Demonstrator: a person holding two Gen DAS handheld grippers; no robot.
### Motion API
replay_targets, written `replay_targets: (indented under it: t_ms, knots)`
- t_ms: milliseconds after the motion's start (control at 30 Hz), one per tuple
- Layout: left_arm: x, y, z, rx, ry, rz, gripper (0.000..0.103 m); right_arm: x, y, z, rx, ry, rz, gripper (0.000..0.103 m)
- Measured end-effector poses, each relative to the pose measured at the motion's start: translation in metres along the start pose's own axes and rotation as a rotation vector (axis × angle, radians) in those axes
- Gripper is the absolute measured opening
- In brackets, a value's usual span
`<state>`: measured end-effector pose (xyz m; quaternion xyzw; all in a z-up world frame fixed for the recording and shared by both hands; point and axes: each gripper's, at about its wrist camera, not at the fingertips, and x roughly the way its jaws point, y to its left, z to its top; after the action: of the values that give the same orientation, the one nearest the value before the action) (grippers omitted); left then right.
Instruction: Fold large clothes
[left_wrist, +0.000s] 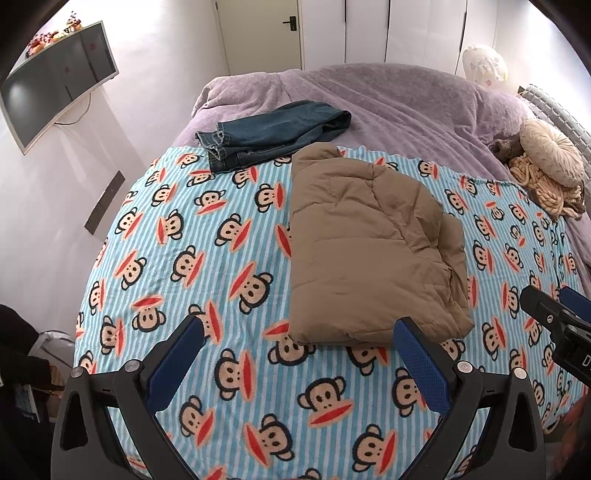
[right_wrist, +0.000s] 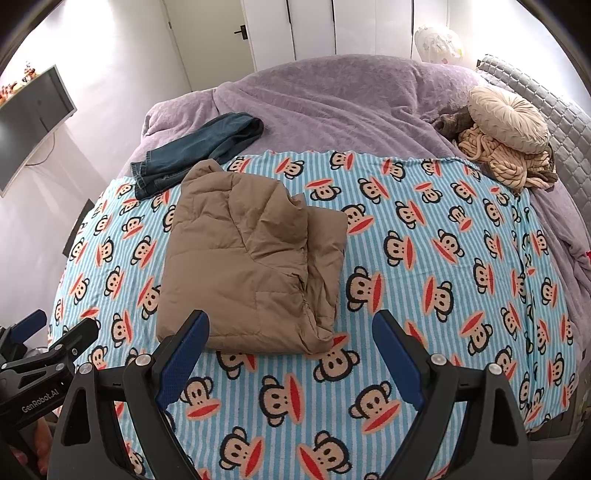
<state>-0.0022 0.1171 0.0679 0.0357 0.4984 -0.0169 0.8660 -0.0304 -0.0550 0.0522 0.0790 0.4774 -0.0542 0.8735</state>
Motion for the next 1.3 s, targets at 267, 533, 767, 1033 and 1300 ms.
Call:
replay_targets:
  t_ms: [267, 533, 767, 1033, 1300]
  knots:
    - [0.003, 0.000, 0.001, 0.002, 0.001, 0.004, 0.103, 0.001, 0.000, 0.000, 0.000, 0.001, 0.001, 0.092]
    - [0.008, 0.001, 0.001, 0.007, 0.003, 0.006, 0.103, 0.003, -0.001, 0.001, -0.003, 0.004, 0.004, 0.092]
    - [0.011, 0.002, 0.004, 0.010, 0.006, 0.003, 0.103, 0.004, 0.000, 0.001, -0.002, 0.005, 0.003, 0.092]
    - [0.010, 0.002, 0.004, 0.010, 0.007, 0.003, 0.103, 0.005, 0.000, 0.001, -0.003, 0.007, 0.004, 0.092]
    - [0.012, 0.002, 0.006, 0.012, 0.008, 0.008, 0.103, 0.006, 0.000, 0.002, -0.004, 0.007, 0.005, 0.092]
